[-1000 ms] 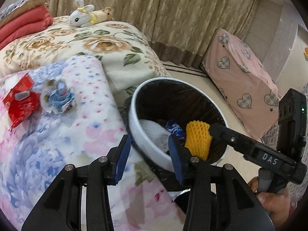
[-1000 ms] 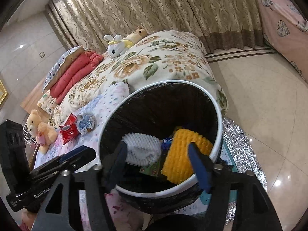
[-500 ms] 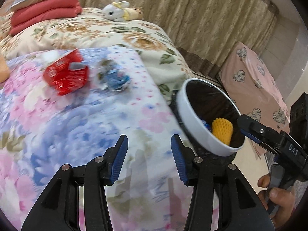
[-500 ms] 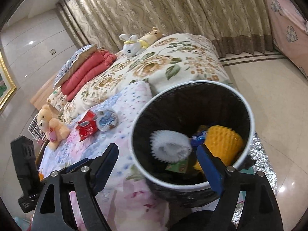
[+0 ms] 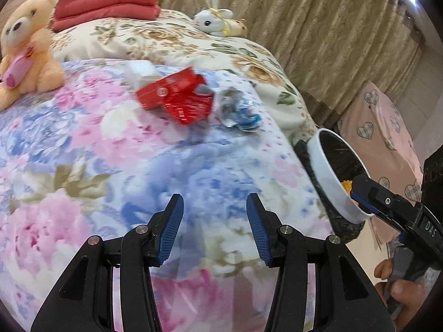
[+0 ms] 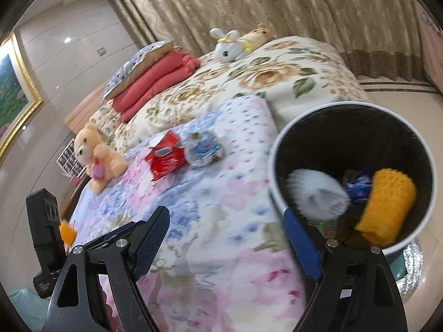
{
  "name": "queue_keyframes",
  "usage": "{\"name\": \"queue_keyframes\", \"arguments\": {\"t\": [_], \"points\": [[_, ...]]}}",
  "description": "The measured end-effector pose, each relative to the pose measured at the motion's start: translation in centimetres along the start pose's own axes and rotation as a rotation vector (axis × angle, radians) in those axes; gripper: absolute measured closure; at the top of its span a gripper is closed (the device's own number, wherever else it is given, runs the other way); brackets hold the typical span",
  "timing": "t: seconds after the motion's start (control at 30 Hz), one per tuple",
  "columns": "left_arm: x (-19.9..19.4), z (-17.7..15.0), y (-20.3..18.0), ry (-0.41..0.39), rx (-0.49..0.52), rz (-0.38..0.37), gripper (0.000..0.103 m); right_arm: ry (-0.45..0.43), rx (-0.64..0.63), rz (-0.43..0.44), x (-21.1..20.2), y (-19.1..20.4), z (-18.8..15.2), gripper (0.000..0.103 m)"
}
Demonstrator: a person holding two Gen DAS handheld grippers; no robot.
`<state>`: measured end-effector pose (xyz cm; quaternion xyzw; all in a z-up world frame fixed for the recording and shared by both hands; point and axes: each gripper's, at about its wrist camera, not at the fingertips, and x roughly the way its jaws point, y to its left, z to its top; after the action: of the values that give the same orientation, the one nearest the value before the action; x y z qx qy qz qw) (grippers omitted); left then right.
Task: Collect trash
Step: 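Move both open tools back toward the red wrappers and crumpled foil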
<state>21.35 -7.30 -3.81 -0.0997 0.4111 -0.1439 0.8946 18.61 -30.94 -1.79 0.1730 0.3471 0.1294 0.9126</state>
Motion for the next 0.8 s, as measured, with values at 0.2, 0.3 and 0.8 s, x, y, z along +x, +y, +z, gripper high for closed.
{"name": "queue_keyframes", "arguments": {"t": [0.2,0.3,0.8], "points": [[-0.6,-0.1,2.2,-0.008,-0.033,0.026,0.053,0.026,-0.028,0.034,1.9,2.1,-0.2,0.017],[-0.6,0.0,3.0,-0.01,-0.046,0.034,0.053,0.038,-0.035,0.055,2.9,2.9,-0.4,0.017],[0.9,2.1,4.7,0.0,-0.061,0.035,0.053,0.046,-0.02,0.063,8.1,3.2,2.1,0.017]]}}
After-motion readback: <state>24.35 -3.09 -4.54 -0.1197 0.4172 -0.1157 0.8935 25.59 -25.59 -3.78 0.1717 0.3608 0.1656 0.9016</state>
